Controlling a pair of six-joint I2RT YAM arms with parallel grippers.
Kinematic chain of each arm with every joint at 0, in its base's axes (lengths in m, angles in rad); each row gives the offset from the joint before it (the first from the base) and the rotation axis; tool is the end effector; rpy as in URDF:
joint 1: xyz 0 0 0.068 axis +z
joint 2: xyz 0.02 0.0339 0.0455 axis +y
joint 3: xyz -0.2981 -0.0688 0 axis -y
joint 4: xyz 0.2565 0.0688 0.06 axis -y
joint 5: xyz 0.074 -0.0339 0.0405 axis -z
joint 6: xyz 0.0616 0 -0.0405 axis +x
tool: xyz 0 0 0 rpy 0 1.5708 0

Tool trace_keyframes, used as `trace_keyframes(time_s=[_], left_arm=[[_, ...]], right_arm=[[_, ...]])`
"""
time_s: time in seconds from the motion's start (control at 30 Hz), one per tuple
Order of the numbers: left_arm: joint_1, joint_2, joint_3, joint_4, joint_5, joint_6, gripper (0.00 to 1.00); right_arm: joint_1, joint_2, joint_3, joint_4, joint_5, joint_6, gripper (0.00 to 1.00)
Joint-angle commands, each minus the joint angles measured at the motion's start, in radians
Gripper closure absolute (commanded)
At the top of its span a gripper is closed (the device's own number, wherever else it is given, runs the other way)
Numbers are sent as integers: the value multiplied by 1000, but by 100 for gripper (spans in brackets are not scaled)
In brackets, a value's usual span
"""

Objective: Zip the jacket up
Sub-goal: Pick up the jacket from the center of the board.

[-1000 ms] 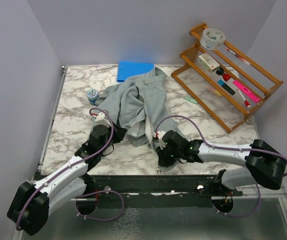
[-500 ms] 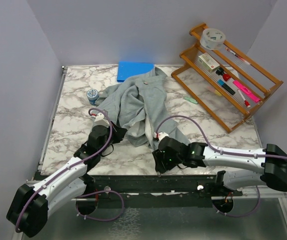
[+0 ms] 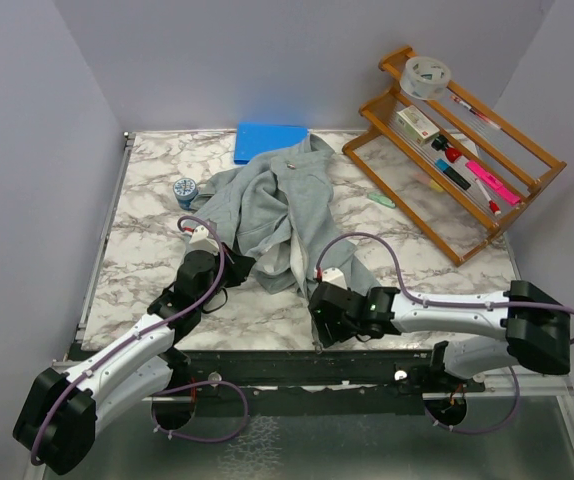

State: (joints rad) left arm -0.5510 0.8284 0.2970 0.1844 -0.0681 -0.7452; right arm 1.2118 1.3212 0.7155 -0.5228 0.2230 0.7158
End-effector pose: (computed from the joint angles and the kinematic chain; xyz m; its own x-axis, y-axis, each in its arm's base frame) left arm 0.1704 -0.0998 0.2088 -0.5302 -0.4683 -0.7068 0.1473 0.7701 -0.6207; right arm 0.1002 0.2281 0.1845 -0.8169 -0.3555 -0.4541 -0.4555 0.8807 0.1301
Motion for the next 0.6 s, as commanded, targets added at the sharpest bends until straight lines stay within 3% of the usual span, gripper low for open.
trace_keyframes(time_s=[0.0, 0.57], left_arm=[[5, -4, 2, 8, 19, -7, 100], [5, 2, -6, 22, 22, -17, 100]], right_arm=[[5, 60, 35, 25, 45, -37, 34], [4, 117, 44, 80, 27, -51, 31]])
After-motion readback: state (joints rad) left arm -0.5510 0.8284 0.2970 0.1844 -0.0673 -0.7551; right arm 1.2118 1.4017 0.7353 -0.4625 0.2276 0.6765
